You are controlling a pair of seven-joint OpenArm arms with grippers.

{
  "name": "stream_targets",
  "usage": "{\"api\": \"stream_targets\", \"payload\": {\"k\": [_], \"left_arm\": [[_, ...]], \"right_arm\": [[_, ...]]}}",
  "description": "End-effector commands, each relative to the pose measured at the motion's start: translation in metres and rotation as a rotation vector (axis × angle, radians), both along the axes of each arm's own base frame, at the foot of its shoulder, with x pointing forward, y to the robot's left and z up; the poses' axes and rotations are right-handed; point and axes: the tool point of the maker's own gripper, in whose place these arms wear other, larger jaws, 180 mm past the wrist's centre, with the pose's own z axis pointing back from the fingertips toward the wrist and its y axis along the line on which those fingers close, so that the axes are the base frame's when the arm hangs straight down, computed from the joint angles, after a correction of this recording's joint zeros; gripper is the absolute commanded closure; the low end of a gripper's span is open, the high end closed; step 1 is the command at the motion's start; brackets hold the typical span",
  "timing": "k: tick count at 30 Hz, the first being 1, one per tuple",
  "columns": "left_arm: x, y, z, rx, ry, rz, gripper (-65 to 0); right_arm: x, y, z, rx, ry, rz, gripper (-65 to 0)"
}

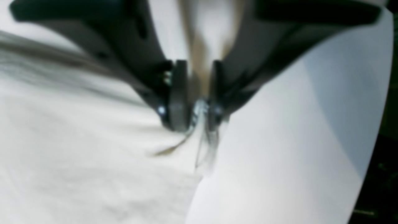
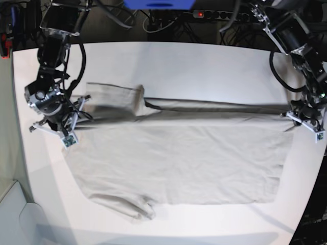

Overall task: Layout the t-shirt on the table in an organized manner, then fold the t-shirt properly
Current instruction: 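Lift the shoulder edge with both grippers and fold it toward the hem, then open the left gripper and release the folded edge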

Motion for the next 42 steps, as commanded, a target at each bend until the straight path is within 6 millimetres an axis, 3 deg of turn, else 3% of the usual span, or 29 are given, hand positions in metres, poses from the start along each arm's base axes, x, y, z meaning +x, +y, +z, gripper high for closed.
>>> {"api": "stream_targets", "payload": {"k": [1, 4, 6, 8, 14, 21, 26, 29, 34, 42], "left_arm": [[0.011, 0.014, 0.024, 0.045, -0.064, 0.007, -16.8], [0.022, 0.017, 0.036, 0.046, -0.099, 0.018, -24.4], [0.029, 0.017, 0.043, 0.046, -0.12, 0.019, -27.7], [0.033, 0.017, 0.05, 0.052, -0.137, 0.02, -28.8], [0.024, 0.015, 0.057, 0.086, -0.141, 0.004, -29.3], [-0.024, 0.014, 0.02, 0.11, -0.022, -0.019, -29.4], [-0.031, 0.016, 0.004, 0.088, 0.022, -0.011, -28.8], [-0.02, 0.02, 0.002, 0.063, 0.02, 0.003, -22.9], [-0.007, 0.023, -0.005, 0.019, 0.025, 0.018, -1.6], [0.007, 0.018, -0.002, 0.001, 0.007, 0.012, 0.0]], "right_arm": [[0.006, -0.003, 0.007, -0.005, -0.026, -0.003, -4.0], [0.002, -0.003, -0.011, 0.013, 0.025, -0.005, -14.7], [0.004, -0.004, -0.014, 0.02, 0.032, -0.01, -22.1], [0.003, -0.004, -0.015, 0.019, 0.035, -0.01, -25.5], [-0.005, -0.006, -0.001, -0.009, -0.002, -0.007, -25.3], [-0.025, -0.005, -0.001, -0.026, 0.003, -0.003, -25.3], [-0.025, 0.002, -0.003, -0.005, 0.006, -0.004, -25.3], [-0.025, 0.003, -0.004, -0.002, 0.006, -0.004, -25.3], [-0.026, 0.002, -0.004, -0.005, 0.007, -0.004, -25.3], [-0.03, 0.001, -0.007, -0.008, 0.018, -0.004, -25.3]]}}
